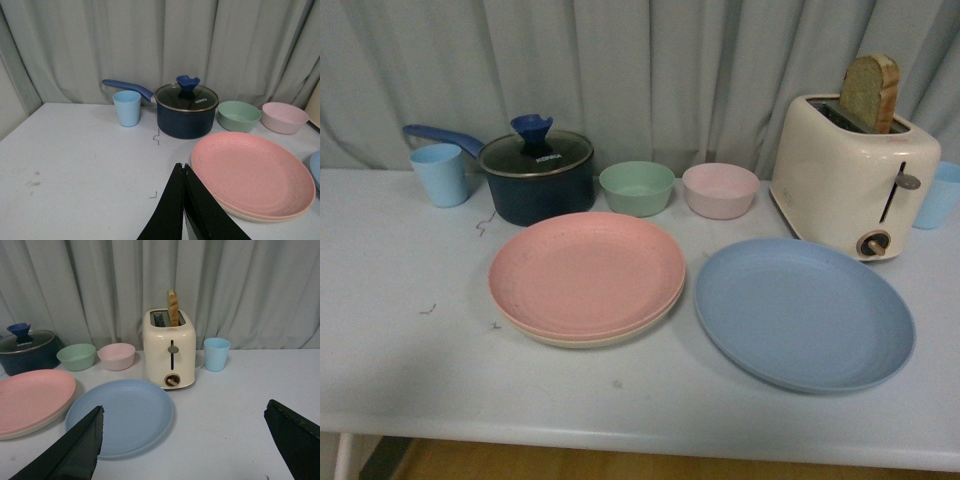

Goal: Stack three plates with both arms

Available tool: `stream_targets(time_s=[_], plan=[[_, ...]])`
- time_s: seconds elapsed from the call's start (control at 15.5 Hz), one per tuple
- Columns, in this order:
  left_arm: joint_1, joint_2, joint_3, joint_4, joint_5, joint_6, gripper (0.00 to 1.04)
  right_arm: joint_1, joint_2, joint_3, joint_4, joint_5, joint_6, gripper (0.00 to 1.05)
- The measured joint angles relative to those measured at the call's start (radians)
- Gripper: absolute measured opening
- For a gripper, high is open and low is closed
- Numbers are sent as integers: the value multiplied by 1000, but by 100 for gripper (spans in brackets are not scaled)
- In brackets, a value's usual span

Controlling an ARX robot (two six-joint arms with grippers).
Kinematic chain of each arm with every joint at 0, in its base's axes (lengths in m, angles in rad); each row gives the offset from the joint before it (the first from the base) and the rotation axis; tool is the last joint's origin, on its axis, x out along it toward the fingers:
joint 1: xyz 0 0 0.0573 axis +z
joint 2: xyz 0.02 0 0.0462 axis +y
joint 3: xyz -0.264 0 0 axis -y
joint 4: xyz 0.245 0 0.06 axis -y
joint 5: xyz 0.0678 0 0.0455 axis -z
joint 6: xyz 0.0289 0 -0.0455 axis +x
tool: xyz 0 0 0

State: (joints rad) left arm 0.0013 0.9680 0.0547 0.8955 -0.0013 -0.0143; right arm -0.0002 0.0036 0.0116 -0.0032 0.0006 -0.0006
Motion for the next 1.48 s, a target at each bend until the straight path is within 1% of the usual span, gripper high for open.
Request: stream_targets(time_s=[0.39, 0.84, 1.09, 1.42, 1.48], plan=[[-1, -326, -43, -274, 1, 0, 2, 0, 0, 0, 0, 0, 0, 98], [-1, -600, -44, -531, 0, 0, 2, 0, 0, 0, 0, 0, 0, 98], [-1, -707, -44, -635, 1, 0, 2, 0, 0, 0, 0, 0, 0, 98], [-1, -798, -44, -725, 1, 0, 2, 0, 0, 0, 0, 0, 0, 98], [-1, -890, -43, -874, 3, 0, 2, 0, 0, 0, 0, 0, 0, 98]])
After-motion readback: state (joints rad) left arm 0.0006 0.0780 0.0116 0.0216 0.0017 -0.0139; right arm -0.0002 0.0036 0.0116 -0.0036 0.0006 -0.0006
